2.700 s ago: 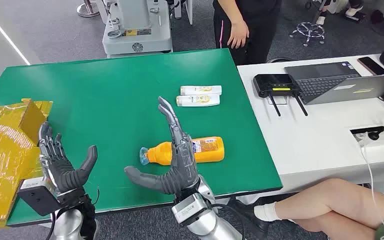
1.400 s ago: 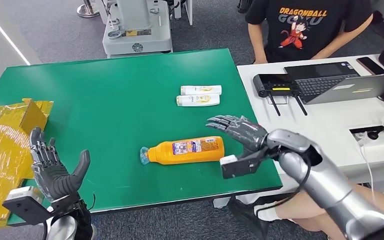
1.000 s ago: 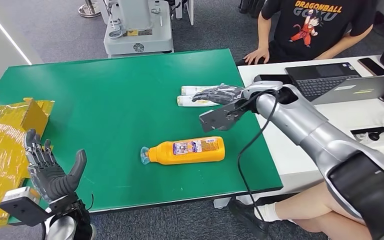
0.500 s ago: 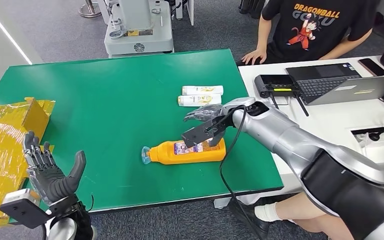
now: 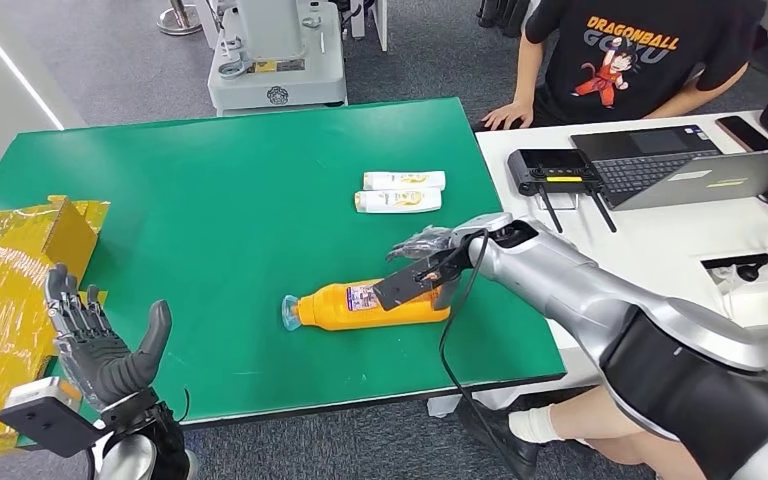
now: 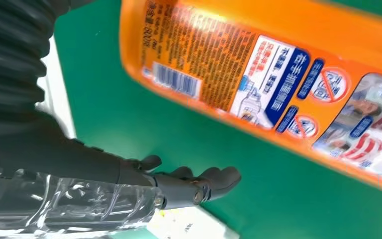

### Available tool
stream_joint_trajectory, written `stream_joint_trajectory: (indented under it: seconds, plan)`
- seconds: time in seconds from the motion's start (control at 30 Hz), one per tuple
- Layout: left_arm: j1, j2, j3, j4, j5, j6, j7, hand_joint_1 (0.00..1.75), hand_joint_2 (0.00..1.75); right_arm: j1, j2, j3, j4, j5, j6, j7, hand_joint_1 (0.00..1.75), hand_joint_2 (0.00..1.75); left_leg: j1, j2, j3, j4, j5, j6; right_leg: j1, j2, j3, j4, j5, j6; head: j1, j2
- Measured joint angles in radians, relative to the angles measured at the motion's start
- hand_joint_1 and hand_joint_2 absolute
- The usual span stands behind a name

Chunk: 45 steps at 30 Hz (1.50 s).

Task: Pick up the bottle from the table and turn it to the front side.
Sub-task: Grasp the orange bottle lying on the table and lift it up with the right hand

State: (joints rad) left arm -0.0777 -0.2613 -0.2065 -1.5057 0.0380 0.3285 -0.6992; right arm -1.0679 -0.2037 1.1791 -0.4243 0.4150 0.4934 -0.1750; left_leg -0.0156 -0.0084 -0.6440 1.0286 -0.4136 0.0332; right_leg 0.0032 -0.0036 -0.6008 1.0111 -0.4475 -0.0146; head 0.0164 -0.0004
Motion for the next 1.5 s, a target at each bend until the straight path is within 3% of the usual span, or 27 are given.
stream_joint_trajectory:
  seconds: [0.73, 0.87, 1.13, 1.5]
  plan:
    - [-0.002, 0.000, -0.021, 0.000, 0.010, 0.005, 0.000, 0.00, 1.75, 0.063, 0.001, 0.025, 0.016, -0.066, -0.046, -0.018, 0.00, 1.75, 0.000, 0.000, 0.000, 0.000, 0.000, 0.000, 0.000, 0.000, 0.000, 0.000, 0.000, 0.000, 0.000, 0.000]
    - [-0.002, 0.000, -0.021, 0.000, 0.010, 0.006, 0.000, 0.00, 1.75, 0.063, 0.001, 0.025, 0.016, -0.066, -0.046, -0.019, 1.75, 1.75, 0.000, 0.000, 0.000, 0.000, 0.000, 0.000, 0.000, 0.000, 0.000, 0.000, 0.000, 0.000, 0.000, 0.000]
    - [0.000, 0.004, -0.021, 0.000, 0.011, 0.007, 0.000, 0.00, 1.75, 0.098, 0.004, 0.024, 0.015, -0.098, -0.132, -0.083, 1.75, 1.75, 0.000, 0.001, 0.000, 0.000, 0.000, 0.000, 0.000, 0.001, 0.000, 0.000, 0.000, 0.000, 0.000, 0.000]
    - [0.004, 0.005, -0.021, 0.000, 0.009, -0.002, 0.000, 0.00, 1.75, 0.119, 0.009, 0.013, 0.015, -0.128, -0.182, -0.095, 1.75, 1.75, 0.000, 0.001, 0.001, 0.000, 0.000, 0.000, 0.000, 0.001, 0.000, 0.000, 0.000, 0.000, 0.000, 0.000]
